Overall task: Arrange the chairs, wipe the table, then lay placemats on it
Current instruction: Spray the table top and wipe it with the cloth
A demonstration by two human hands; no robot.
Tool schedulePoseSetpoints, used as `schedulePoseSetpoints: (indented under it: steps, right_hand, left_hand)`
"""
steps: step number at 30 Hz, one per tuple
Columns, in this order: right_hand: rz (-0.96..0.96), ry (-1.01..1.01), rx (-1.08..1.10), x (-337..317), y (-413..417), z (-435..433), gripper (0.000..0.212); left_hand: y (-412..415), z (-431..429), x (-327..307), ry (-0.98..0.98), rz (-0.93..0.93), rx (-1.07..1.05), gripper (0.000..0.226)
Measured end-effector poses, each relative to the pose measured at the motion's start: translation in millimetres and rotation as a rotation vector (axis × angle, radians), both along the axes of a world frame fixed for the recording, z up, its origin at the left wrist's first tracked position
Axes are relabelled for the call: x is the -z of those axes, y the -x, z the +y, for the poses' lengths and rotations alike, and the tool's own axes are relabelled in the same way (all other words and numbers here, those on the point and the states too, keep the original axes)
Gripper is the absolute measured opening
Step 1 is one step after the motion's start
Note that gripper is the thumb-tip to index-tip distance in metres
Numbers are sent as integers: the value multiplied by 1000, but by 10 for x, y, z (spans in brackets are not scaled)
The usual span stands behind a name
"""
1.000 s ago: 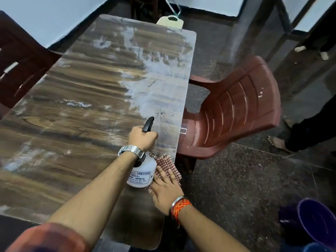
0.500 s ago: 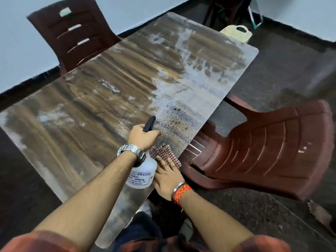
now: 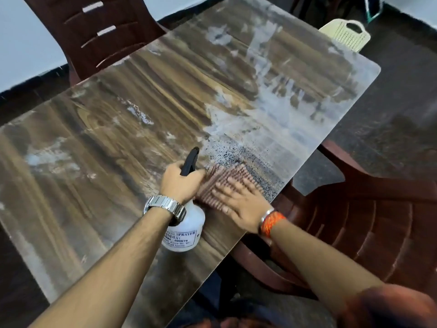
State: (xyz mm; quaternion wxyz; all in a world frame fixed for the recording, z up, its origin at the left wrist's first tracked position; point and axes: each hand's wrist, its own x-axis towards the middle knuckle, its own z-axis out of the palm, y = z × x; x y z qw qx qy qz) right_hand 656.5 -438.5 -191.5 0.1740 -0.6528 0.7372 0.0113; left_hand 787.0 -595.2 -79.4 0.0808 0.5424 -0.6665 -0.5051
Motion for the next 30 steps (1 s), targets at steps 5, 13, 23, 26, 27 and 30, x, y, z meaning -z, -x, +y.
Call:
schedulePoseSetpoints:
  steps: [5, 13, 23, 26, 27, 30]
  right_hand:
    - [44, 7, 236, -32, 911, -667, 54]
    - [53, 97, 121, -60, 624, -1535, 62]
    - [114, 147, -195, 64, 1492, -1811, 60]
    - [126, 81, 265, -1, 2401, -2140, 56]
    - [96, 64, 390, -18, 2504, -2232, 55]
    - [128, 154, 380, -11, 2155, -2386, 60]
  left_hand:
    - [168, -216, 52, 4, -14, -13, 27]
    - [220, -540, -8, 23, -32, -132, 27]
    - [877, -885, -76, 61, -32, -154, 24]
    - [1077, -943, -36, 33, -31, -164, 24]
    - [1130, -973, -14, 26, -30, -176, 24]
    - [1266, -1034, 36, 46, -31, -195, 22]
